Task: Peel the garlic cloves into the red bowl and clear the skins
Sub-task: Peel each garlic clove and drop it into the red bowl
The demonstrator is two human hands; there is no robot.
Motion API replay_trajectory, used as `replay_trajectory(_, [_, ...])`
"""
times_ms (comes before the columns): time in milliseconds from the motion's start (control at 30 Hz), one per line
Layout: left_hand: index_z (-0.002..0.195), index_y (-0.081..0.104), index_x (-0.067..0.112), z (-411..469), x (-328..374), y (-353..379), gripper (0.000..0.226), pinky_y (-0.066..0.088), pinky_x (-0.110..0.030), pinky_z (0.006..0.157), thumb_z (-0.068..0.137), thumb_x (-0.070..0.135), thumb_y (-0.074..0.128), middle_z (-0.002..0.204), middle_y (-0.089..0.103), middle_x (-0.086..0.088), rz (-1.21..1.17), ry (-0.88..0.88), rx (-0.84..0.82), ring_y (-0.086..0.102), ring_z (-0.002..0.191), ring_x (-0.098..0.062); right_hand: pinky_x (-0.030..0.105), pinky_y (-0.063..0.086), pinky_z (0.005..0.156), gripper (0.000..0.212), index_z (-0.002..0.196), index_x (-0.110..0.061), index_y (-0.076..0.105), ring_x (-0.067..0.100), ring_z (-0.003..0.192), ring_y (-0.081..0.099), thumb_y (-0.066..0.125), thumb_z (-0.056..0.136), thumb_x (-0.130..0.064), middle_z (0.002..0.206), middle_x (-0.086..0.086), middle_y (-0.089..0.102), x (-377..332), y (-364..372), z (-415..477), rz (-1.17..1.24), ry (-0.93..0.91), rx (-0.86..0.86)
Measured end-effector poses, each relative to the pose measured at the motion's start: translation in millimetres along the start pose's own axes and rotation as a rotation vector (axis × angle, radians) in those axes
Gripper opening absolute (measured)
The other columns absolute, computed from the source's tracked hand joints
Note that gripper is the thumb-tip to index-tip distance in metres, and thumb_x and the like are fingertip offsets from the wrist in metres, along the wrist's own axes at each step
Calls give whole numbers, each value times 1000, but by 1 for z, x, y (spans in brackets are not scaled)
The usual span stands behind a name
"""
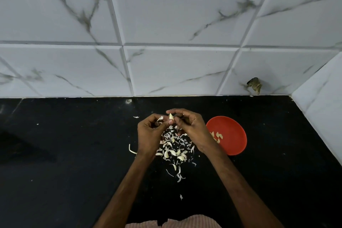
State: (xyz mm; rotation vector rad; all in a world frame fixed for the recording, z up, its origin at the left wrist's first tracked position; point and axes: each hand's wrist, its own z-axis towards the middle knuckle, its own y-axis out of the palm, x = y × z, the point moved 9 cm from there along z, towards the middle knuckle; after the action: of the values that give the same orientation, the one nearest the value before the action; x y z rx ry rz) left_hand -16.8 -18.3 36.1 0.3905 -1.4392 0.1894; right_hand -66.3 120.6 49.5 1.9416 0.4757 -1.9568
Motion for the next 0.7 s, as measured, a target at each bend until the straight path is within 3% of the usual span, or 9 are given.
replay_trajectory(133, [83,77,20,1,0,3,7,49,-15,57,81,14,80,73,72,1,4,-3,-57,62,60,-2,27,55,60,32,113,-29,74,29,87,60,62,97,-4,116,1,71,-1,-3,2,-61,-20,-30])
replay_trajectory(267, [84,77,22,2,0,3,6,48,-18,57,79,21,80,72,71,4,48,4,-75,58,59,-4,26,54,60,26,113,-24,74,11,82,63,64,97,-7,117,0,71,-2,-3,3,-58,-28,-57])
replay_trajectory(367, [88,75,18,4,-2,2,13,55,-45,67,79,26,80,86,72,-6,94,10,-90,64,75,-33,26,54,58,21,115,-14,73,2,75,62,64,96,-7,115,2,71,0,-4,3,-44,-27,-61])
replay_trajectory(433, [87,74,17,5,-2,1,13,53,-53,75,80,26,80,92,70,-7,123,28,-95,65,85,-35,26,53,57,20,113,-13,73,5,72,61,66,95,-7,111,6,72,1,-5,3,-48,-26,-47])
replay_trajectory(500, [88,73,17,6,-2,3,11,52,-53,73,83,24,80,92,69,-6,143,40,-100,65,84,-29,28,53,57,19,109,-17,74,10,71,61,68,94,-7,104,8,73,1,-7,5,-52,-33,-24])
replay_trajectory(567, [88,72,21,6,-5,3,6,49,-42,64,87,21,77,89,68,-5,148,36,-106,62,76,-20,31,54,57,18,104,-22,74,14,70,62,71,92,-8,96,9,73,2,-9,6,-84,-39,12])
replay_trajectory(700, [91,70,19,7,-11,5,6,48,-39,67,91,14,73,90,67,-6,141,1,-95,61,77,-16,29,55,57,17,101,-21,73,14,72,67,74,90,-8,91,4,75,6,-14,8,-101,-25,70])
